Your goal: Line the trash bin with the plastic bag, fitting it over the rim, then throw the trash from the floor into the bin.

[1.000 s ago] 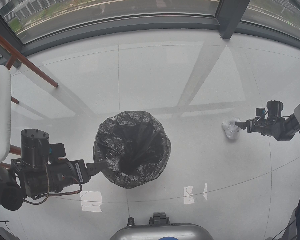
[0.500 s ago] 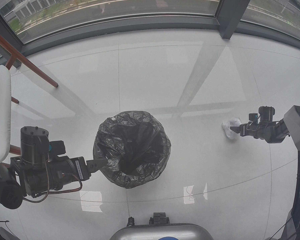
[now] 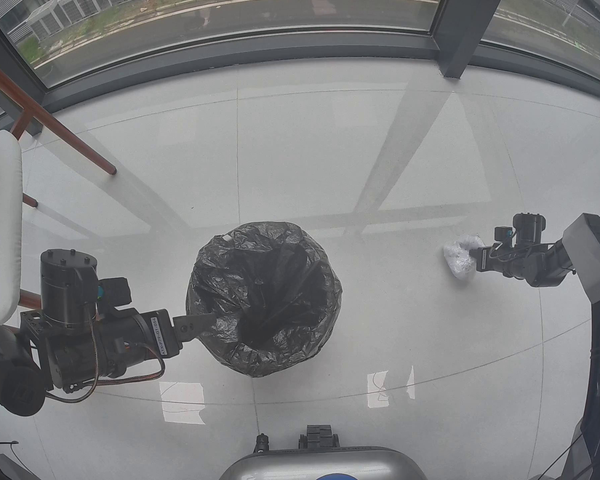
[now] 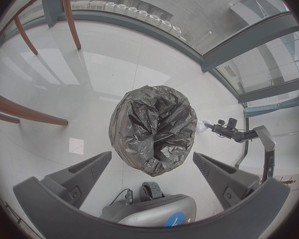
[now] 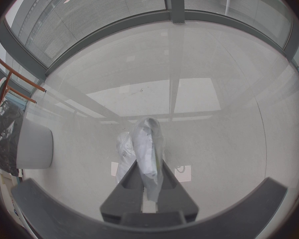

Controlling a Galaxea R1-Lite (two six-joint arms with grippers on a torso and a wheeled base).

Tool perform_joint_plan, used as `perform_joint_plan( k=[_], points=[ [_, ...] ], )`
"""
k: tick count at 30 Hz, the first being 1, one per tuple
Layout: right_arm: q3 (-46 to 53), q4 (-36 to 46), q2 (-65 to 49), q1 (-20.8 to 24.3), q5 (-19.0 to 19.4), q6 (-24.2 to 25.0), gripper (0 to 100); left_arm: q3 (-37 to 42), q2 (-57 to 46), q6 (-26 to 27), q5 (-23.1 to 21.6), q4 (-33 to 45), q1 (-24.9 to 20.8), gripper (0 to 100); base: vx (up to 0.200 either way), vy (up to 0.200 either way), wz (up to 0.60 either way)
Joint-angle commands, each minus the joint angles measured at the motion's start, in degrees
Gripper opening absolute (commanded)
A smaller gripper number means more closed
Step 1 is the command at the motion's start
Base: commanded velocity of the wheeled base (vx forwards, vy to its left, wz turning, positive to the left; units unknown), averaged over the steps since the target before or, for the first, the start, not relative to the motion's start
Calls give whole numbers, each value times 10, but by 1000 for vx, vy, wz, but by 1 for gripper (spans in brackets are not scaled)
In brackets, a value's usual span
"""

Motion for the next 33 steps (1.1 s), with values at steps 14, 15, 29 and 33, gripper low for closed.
perform_joint_plan(
  k=[14,15,29,33],
  points=[
    [353,0,-484,68,121,192,0,25,-106,13,9,0,0,100,0,0,0],
    [363,0,-509,86,123,215,0,30,-124,26,17,0,0,100,0,0,0],
    [439,54,-626,364,117,278,0,4,-315,107,44,145,51,100,0,0,0],
    [443,51,-582,410,111,272,0,-26,-357,106,41,228,54,100,0,0,0]
  ],
)
